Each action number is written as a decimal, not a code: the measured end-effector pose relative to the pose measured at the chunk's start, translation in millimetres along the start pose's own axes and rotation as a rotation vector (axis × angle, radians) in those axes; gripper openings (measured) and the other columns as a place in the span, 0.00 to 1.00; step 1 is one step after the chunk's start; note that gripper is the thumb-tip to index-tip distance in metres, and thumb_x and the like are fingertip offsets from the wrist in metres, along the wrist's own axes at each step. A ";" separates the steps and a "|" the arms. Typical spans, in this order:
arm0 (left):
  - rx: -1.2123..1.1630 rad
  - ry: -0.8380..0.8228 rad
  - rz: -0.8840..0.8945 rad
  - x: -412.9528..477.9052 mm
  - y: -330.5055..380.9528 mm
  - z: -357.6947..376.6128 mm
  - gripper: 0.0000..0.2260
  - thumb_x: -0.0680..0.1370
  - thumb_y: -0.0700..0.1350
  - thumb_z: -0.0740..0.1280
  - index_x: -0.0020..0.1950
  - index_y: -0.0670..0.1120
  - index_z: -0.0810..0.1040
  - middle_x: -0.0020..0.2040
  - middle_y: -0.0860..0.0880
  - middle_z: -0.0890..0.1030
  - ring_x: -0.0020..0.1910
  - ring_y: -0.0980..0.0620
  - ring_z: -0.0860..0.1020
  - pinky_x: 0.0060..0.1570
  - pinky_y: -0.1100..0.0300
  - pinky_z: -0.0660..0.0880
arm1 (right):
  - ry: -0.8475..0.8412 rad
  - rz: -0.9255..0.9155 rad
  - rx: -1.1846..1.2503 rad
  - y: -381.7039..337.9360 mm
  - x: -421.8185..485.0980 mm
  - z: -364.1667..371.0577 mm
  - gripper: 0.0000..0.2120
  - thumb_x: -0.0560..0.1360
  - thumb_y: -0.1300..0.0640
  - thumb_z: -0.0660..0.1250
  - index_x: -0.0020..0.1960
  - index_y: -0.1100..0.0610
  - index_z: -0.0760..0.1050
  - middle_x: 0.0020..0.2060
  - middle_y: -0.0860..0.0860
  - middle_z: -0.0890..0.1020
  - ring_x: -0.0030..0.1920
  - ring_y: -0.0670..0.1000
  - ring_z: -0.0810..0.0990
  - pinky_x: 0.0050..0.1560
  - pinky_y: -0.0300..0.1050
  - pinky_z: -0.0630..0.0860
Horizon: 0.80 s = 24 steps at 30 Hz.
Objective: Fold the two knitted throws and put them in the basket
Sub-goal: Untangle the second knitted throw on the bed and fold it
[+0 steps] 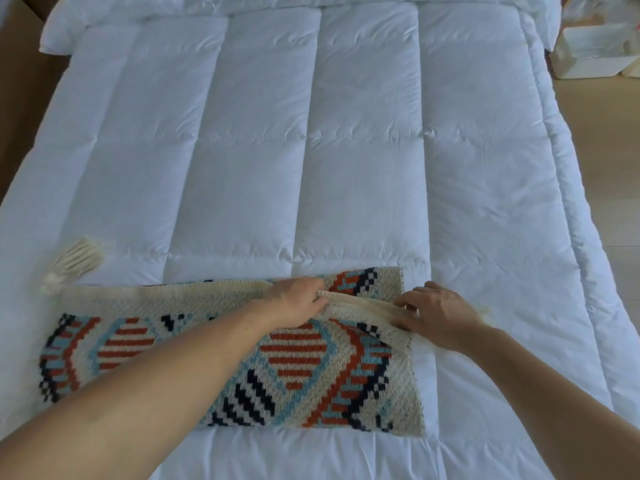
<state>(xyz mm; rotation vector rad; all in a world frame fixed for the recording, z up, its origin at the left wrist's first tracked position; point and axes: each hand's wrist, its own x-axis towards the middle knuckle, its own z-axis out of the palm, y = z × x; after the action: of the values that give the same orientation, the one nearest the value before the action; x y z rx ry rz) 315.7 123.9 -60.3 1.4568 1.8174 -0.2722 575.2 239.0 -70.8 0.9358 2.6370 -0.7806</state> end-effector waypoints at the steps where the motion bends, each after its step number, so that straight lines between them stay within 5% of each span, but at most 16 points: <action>1: 0.002 0.010 0.005 -0.8 -1.2 1.0 0.11 0.83 0.55 0.55 0.49 0.48 0.69 0.45 0.50 0.75 0.42 0.51 0.76 0.45 0.52 0.77 | -0.073 0.021 0.036 2.6 -1.7 -5.0 0.19 0.77 0.37 0.62 0.60 0.47 0.77 0.49 0.43 0.82 0.49 0.44 0.76 0.52 0.41 0.76; 6: 0.010 0.076 0.028 -2.3 -3.9 6.8 0.11 0.83 0.53 0.53 0.47 0.49 0.68 0.43 0.51 0.74 0.39 0.52 0.74 0.40 0.56 0.75 | -0.200 0.131 0.021 4.6 -4.7 -8.3 0.18 0.78 0.41 0.64 0.64 0.48 0.76 0.53 0.44 0.83 0.49 0.46 0.81 0.52 0.43 0.80; 12: 0.014 0.086 0.028 -1.5 -1.7 4.7 0.10 0.84 0.53 0.53 0.46 0.50 0.67 0.41 0.53 0.71 0.38 0.53 0.72 0.40 0.56 0.74 | 0.119 0.121 -0.194 -2.0 -2.8 5.6 0.08 0.78 0.49 0.67 0.49 0.52 0.80 0.41 0.47 0.83 0.42 0.49 0.81 0.42 0.44 0.79; 16: 0.014 0.065 0.034 -2.4 -0.8 6.7 0.09 0.84 0.52 0.54 0.47 0.50 0.64 0.39 0.55 0.69 0.37 0.54 0.71 0.39 0.56 0.73 | -0.041 0.243 -0.055 -3.1 -3.2 13.6 0.14 0.79 0.42 0.63 0.55 0.50 0.79 0.47 0.47 0.83 0.47 0.48 0.78 0.48 0.42 0.75; 21: 0.013 0.020 0.065 -4.3 -1.7 5.9 0.10 0.83 0.53 0.54 0.47 0.49 0.66 0.40 0.54 0.70 0.37 0.55 0.69 0.42 0.56 0.73 | 0.037 0.229 -0.116 -1.7 -5.6 17.8 0.20 0.77 0.42 0.66 0.66 0.48 0.75 0.59 0.50 0.78 0.61 0.52 0.72 0.62 0.49 0.70; 24: 0.000 0.048 0.076 -7.3 -5.4 6.6 0.11 0.83 0.52 0.53 0.45 0.48 0.67 0.41 0.52 0.70 0.40 0.52 0.71 0.44 0.54 0.74 | -0.049 0.212 -0.111 -2.3 -0.9 17.3 0.13 0.78 0.49 0.66 0.62 0.49 0.77 0.52 0.47 0.82 0.56 0.50 0.76 0.61 0.46 0.69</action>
<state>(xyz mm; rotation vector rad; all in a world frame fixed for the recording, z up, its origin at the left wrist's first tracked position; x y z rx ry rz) 314.1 112.8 -61.4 1.5400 1.7951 -0.2009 575.2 227.4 -83.9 1.1264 2.4599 -0.5922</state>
